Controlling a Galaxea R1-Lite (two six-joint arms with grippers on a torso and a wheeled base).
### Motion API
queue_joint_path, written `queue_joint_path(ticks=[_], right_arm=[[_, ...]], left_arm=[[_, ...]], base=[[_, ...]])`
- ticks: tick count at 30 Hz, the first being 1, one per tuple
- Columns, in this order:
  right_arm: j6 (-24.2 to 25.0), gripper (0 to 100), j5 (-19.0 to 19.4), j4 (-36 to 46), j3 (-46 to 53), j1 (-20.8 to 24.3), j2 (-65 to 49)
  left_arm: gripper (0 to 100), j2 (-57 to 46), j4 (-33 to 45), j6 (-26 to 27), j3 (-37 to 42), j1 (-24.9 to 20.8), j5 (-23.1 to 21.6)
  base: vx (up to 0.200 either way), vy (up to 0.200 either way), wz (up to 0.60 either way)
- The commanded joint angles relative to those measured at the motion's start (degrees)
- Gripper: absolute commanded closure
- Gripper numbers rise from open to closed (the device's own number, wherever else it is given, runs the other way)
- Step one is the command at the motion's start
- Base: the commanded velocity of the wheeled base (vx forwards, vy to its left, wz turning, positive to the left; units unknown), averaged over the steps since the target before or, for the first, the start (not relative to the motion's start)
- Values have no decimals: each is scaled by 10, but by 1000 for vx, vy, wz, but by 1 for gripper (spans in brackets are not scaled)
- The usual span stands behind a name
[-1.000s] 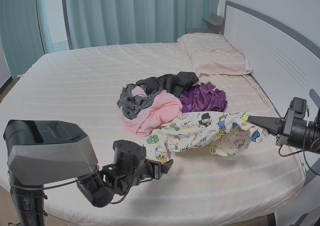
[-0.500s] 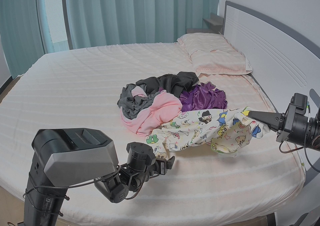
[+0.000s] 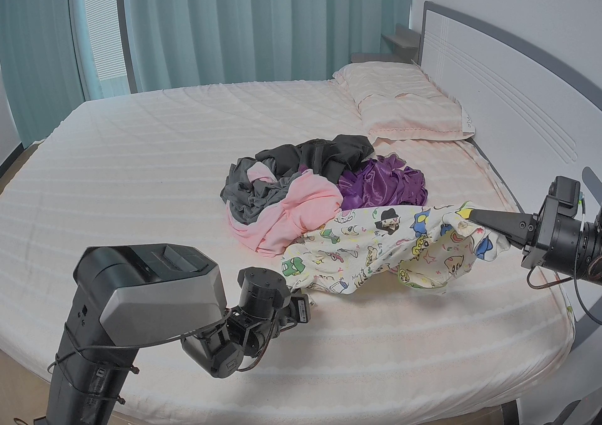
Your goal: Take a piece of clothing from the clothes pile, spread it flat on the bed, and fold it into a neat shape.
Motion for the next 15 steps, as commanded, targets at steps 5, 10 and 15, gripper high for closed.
queue_joint_path(ticks=[5,10,15], right_arm=[[0,100,1,3,3,-31,20],[-12,100,-3,0,10,-40,73],[-46,100,-55,-16,-12,9,129]], left_arm=[[100,-139,-33,-2,140,14,0],[100,-276,-34,-27,188,25,1],[100,-386,2,-63,170,8,13]], base=[[0,0,0],[0,0,0],[0,0,0]])
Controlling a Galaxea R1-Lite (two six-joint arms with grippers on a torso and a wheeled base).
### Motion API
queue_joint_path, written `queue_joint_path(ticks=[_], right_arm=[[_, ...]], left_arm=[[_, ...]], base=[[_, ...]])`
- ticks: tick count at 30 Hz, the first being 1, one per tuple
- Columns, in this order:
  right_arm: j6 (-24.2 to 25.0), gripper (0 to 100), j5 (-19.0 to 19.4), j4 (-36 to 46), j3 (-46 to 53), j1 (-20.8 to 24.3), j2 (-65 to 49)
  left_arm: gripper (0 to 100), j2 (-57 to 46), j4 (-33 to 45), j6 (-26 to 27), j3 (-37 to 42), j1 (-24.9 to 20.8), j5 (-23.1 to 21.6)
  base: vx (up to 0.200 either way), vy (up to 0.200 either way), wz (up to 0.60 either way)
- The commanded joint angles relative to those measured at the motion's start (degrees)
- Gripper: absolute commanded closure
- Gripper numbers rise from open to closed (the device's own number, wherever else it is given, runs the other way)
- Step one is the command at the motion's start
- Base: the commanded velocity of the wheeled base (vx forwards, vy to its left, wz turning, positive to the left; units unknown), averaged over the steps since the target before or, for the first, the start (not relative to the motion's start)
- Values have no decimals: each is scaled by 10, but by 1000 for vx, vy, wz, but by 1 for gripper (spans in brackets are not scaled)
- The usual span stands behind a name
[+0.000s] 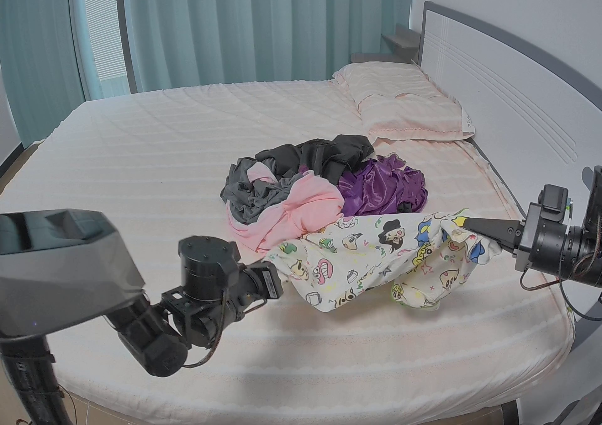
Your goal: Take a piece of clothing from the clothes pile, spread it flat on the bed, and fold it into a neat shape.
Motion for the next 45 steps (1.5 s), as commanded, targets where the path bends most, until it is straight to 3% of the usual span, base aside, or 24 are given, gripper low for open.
queue_joint_path(ticks=[1,4,9,17,23,30,36,45], right_arm=[[-25,100,-61,-22,-26,47,90],[-24,100,-122,-49,-73,83,87],[-23,100,-160,-80,-138,119,64],[-26,100,-162,-125,-133,124,8],[-18,100,-155,-132,-39,156,37],[2,100,-166,-167,-27,214,113],[13,100,-185,-200,-15,213,118],[19,100,-201,-212,29,213,113]], left_arm=[[100,-196,45,-33,5,-8,22],[100,-250,97,-37,-36,-8,51],[100,-342,143,-37,-75,-27,51],[100,-453,213,-38,-54,-51,47],[100,-445,212,-59,42,-50,47],[100,-381,206,-115,75,-55,51],[100,-376,205,-160,87,-56,48],[100,-375,206,-166,104,-69,52]], base=[[0,0,0],[0,0,0],[0,0,0],[0,0,0],[0,0,0],[0,0,0],[0,0,0],[-111,0,0]])
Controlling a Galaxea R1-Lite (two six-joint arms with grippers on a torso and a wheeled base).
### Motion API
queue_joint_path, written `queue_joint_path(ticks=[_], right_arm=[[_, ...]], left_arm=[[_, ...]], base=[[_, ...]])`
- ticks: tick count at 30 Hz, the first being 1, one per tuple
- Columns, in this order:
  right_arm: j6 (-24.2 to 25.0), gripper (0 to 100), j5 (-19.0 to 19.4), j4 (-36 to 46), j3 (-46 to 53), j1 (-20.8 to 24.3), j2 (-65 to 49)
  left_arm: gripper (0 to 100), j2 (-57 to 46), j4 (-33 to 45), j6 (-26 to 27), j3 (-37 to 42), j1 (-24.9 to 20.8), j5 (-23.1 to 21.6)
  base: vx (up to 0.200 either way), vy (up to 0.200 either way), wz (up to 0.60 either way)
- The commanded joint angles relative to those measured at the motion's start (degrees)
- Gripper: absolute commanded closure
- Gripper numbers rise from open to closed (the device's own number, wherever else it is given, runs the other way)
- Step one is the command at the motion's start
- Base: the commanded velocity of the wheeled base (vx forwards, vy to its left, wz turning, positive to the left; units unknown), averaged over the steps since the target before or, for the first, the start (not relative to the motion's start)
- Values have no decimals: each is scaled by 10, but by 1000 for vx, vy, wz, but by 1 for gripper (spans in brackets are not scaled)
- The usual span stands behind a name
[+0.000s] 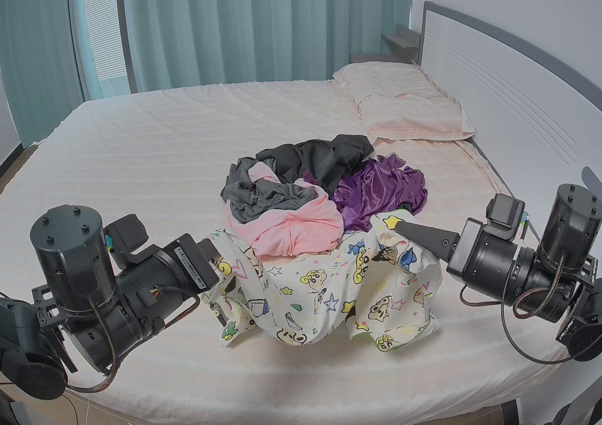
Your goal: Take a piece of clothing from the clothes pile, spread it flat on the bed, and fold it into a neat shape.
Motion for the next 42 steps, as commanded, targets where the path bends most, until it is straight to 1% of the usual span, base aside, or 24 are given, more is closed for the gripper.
queue_joint_path(ticks=[1,7,19,26,31,36,42], right_arm=[[0,100,-5,-8,18,1,4],[0,100,-9,-36,33,0,9],[0,100,-10,-39,36,-2,5],[-1,100,-12,-39,33,-12,1],[-1,100,-21,-40,31,-14,1],[-2,100,-30,-40,30,-15,0],[-2,100,-30,-40,28,-16,0]], left_arm=[[100,4,0,-4,8,-4,1],[100,5,1,-4,16,-3,1],[100,-3,0,-8,16,-3,5],[100,-11,0,-8,18,4,6],[100,-16,0,-7,17,3,8],[100,-13,0,-6,15,3,30],[100,-16,0,-6,15,0,31]], base=[[-200,0,0],[-200,0,0],[0,0,0],[0,200,0],[0,200,0],[0,200,0],[0,200,0]])
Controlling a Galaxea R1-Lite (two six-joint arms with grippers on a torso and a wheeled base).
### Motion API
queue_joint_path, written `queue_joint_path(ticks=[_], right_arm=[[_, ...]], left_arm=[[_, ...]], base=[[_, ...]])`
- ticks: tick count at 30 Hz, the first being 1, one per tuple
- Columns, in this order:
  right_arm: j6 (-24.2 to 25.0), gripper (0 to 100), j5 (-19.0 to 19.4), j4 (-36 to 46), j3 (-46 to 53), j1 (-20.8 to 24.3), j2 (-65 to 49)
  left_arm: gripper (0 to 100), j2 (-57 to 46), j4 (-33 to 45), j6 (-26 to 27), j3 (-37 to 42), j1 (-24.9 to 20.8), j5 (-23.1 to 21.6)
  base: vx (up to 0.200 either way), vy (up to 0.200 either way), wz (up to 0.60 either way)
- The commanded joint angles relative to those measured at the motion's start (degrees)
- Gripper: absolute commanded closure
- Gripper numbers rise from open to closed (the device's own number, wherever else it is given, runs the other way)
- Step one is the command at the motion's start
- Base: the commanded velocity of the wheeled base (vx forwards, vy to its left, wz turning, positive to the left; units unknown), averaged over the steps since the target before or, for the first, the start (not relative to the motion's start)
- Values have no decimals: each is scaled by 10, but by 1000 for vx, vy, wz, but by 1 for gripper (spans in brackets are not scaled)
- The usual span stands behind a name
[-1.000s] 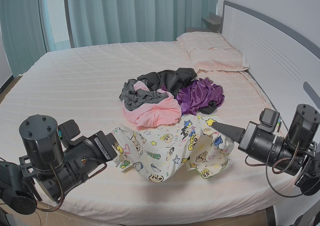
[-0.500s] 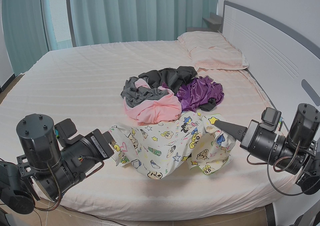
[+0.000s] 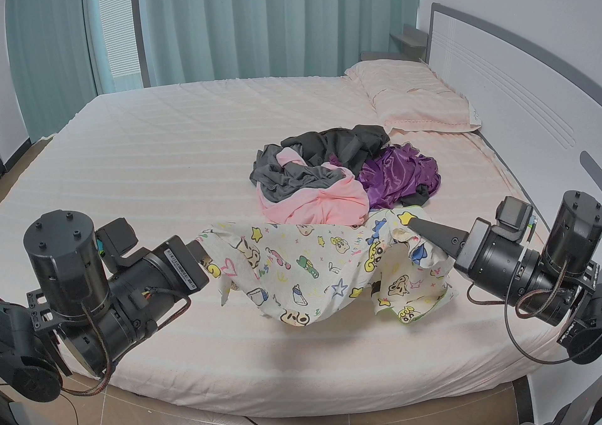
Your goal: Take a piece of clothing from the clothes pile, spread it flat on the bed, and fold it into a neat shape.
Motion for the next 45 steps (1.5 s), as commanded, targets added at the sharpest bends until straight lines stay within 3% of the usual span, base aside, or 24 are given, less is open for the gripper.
queue_joint_path(ticks=[1,8,45], right_arm=[[0,100,0,0,-1,0,-1],[-1,100,-5,-50,4,0,7],[1,100,-11,-52,1,3,3]], left_arm=[[100,-2,1,0,0,-2,1],[100,-10,-1,3,2,-3,2],[100,-23,-1,9,2,-7,12]], base=[[0,200,0],[0,200,0],[0,200,0]])
